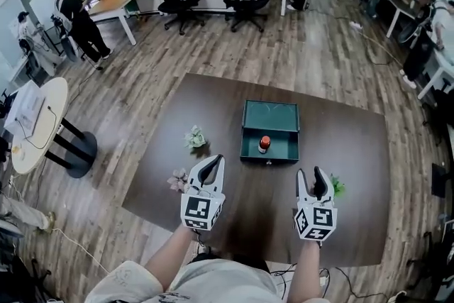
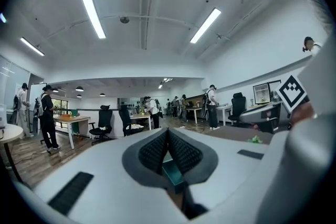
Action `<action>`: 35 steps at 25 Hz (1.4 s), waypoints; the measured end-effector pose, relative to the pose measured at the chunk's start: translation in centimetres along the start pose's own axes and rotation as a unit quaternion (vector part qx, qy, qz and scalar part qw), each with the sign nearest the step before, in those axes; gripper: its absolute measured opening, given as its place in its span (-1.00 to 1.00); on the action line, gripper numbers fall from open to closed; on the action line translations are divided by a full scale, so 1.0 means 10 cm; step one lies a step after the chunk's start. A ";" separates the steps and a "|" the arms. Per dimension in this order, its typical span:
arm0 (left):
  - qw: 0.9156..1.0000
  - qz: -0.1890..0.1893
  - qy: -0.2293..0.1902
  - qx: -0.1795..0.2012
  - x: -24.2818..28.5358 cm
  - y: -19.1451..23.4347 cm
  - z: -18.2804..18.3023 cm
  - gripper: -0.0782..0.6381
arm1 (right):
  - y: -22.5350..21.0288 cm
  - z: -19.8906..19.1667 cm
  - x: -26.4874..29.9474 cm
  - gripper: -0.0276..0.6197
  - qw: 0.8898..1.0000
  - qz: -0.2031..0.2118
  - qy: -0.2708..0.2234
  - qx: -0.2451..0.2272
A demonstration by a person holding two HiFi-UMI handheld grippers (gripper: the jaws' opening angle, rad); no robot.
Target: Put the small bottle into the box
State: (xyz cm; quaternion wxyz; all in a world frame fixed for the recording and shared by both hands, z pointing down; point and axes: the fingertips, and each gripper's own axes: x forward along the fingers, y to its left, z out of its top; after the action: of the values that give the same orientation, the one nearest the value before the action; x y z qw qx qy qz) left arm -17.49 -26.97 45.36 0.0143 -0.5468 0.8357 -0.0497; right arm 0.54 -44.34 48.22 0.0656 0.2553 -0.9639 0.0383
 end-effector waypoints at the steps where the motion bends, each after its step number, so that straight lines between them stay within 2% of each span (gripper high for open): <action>1: 1.000 -0.002 -0.006 0.001 -0.01 0.05 0.05 -0.78 | 0.05 0.08 -0.02 -0.28 1.000 -0.005 -0.008 -0.001; 7: 0.999 -0.016 -0.051 0.002 -0.20 0.47 0.36 -0.78 | 0.41 0.66 -0.16 -0.30 0.997 -0.025 -0.068 -0.031; 12: 0.996 -0.003 -0.088 0.019 -0.36 0.83 0.59 -0.78 | 0.60 0.96 -0.31 -0.30 0.993 -0.049 -0.096 -0.052; 16: 0.995 -0.010 -0.097 0.035 -0.43 0.91 0.65 -0.78 | 0.69 1.00 -0.41 -0.30 0.991 -0.065 -0.105 -0.052; 22: 0.994 -0.022 -0.105 0.034 -0.46 0.94 0.69 -0.78 | 0.80 1.03 -0.47 -0.30 0.990 -0.074 -0.107 -0.061; 35: 0.994 -0.024 -0.099 0.044 -0.49 0.92 0.72 -0.78 | 0.83 1.01 -0.46 -0.32 0.991 -0.062 -0.102 -0.053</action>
State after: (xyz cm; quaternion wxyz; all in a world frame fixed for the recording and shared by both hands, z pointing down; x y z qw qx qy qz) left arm -23.37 -19.29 37.15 0.1192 -0.5679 0.8138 -0.0323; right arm -0.74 -36.00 37.22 -0.0173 0.3133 -0.9485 -0.0433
